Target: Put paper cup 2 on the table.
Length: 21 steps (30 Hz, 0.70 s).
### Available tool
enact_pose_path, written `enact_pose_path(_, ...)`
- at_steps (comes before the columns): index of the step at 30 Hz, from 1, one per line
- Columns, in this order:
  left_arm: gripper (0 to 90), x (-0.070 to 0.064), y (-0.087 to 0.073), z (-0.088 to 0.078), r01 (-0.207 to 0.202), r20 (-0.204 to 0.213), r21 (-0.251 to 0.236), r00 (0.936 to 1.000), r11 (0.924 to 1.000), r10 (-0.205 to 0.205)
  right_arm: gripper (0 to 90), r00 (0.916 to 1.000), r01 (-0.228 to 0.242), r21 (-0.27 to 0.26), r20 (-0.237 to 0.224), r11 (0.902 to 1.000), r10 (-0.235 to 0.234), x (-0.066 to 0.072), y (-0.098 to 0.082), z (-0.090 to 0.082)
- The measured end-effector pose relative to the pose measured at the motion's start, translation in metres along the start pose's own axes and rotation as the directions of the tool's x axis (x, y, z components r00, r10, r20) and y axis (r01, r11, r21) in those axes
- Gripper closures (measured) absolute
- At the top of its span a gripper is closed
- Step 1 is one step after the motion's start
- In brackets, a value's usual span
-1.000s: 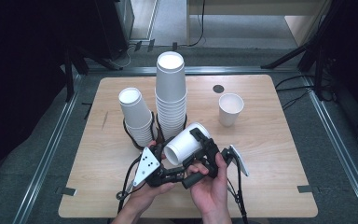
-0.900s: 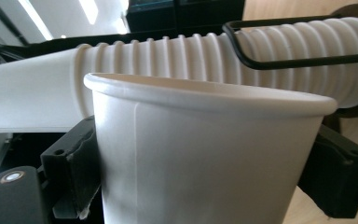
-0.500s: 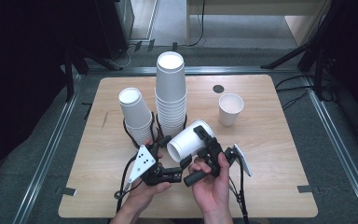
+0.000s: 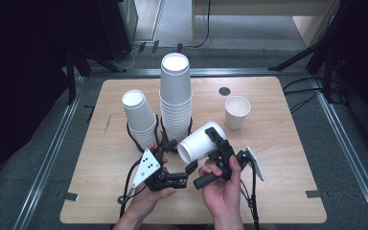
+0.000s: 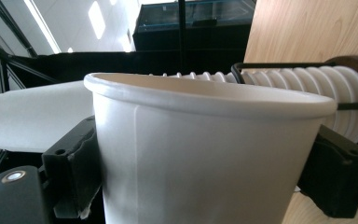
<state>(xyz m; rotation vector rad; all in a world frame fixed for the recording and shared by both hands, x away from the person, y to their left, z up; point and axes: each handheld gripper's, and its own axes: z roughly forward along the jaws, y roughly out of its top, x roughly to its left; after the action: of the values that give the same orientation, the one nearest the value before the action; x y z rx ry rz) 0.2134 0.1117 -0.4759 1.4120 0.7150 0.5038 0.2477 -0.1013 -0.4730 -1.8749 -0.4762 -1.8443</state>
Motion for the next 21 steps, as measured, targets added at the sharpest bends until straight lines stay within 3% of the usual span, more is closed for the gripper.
enact_pose_path(11, 9.3, -0.001, 0.0, 0.0, -0.007, 0.014, 0.008, 0.9999, 0.9999, 0.007, 12.1, 0.9995, 0.029, -0.036, -0.01, 0.9989, -0.03, 0.003, 0.006, -0.004)
enact_pose_path(21, 9.5, -0.001, 0.0, 0.0, -0.011, 0.035, 0.022, 0.9993, 0.9997, 0.01, 12.1, 0.9965, 0.083, -0.067, -0.003, 0.9943, -0.083, 0.003, 0.012, -0.006)
